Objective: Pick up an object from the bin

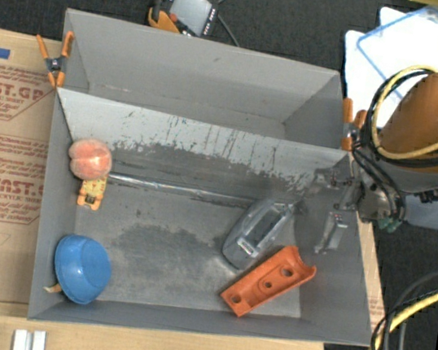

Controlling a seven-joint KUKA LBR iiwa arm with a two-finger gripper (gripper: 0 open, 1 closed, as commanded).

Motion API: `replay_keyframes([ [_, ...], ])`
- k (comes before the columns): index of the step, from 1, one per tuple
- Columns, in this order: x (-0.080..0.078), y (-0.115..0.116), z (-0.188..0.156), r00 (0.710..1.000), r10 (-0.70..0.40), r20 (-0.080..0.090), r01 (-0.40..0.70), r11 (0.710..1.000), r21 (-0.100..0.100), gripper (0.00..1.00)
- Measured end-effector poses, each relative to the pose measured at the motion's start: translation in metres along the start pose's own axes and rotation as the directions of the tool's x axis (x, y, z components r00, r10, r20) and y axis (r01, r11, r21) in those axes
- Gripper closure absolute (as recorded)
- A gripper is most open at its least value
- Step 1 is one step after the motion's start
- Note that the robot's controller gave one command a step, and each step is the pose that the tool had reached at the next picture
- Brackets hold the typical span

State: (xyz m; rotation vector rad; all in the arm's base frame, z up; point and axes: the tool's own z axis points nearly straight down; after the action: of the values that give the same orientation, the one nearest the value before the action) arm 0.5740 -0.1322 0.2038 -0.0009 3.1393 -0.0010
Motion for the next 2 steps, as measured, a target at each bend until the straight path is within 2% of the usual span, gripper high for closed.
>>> replay_keyframes([
  [1, 0.0, 0.0, 0.0, 1.0, 0.0, 0.0, 0.0, 1.0, 0.0, 0.0],
  [2, 0.023, 0.013, 0.04, 0.999, 0.043, 0.002, -0.043, 0.999, -0.001, 1.0],
])
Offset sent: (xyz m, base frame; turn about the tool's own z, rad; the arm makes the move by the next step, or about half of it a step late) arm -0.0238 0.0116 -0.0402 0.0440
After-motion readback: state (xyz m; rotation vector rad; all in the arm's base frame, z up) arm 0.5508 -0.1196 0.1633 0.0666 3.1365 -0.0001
